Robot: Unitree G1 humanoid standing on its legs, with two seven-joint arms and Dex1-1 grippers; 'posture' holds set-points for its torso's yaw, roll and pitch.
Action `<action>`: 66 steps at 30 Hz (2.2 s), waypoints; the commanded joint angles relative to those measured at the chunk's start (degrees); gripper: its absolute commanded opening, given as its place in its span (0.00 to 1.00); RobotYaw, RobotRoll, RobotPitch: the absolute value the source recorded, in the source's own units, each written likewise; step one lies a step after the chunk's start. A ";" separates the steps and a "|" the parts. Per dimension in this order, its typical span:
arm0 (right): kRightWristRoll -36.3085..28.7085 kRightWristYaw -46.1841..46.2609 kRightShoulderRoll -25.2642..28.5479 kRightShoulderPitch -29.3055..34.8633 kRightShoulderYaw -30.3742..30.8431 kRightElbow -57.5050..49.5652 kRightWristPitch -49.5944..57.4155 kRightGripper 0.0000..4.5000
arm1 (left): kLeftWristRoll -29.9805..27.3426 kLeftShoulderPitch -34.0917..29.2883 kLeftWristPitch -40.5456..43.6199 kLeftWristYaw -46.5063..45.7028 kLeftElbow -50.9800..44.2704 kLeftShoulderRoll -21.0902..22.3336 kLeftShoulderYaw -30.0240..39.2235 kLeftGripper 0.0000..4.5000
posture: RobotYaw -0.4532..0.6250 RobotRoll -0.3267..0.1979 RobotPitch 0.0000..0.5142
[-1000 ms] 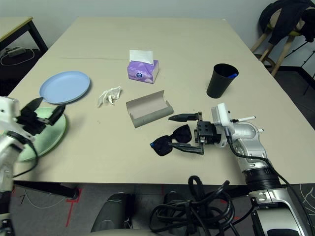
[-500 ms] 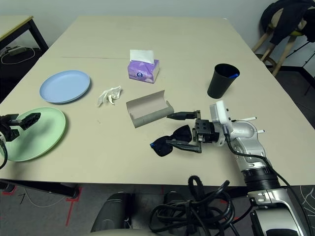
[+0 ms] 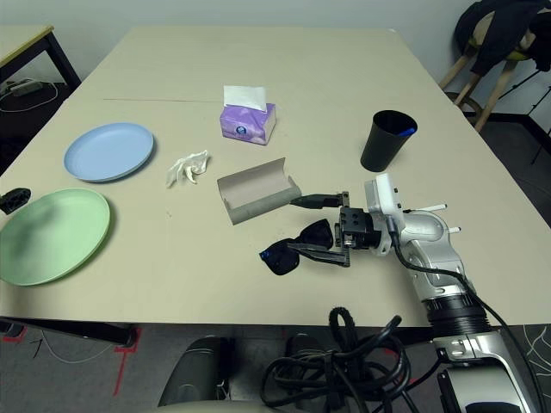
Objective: Organize and tidy the items on the table.
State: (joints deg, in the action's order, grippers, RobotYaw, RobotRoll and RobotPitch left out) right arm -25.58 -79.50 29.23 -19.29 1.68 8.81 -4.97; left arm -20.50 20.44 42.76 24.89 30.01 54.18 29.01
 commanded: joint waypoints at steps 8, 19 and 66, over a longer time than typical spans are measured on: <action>-0.15 0.55 0.36 -0.01 0.26 -1.52 0.75 0.99 | 0.47 -5.07 2.67 2.00 -0.90 0.86 0.55 1.00 | 0.52 0.62 0.18; -0.03 0.84 0.33 -0.21 0.00 -1.24 0.36 1.00 | 0.05 -6.38 4.20 2.21 -0.60 0.83 1.27 0.21 | 0.52 0.62 0.18; 0.19 2.61 -0.45 -2.12 -0.65 1.20 -0.57 1.00 | -0.80 25.27 -4.37 -21.27 6.36 -16.68 5.83 0.01 | 0.51 0.62 0.16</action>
State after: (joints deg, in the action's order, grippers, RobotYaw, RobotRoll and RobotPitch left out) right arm -25.19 -77.00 28.48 -21.58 1.53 9.73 -5.40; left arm -23.11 43.75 42.69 5.35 32.59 37.97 35.75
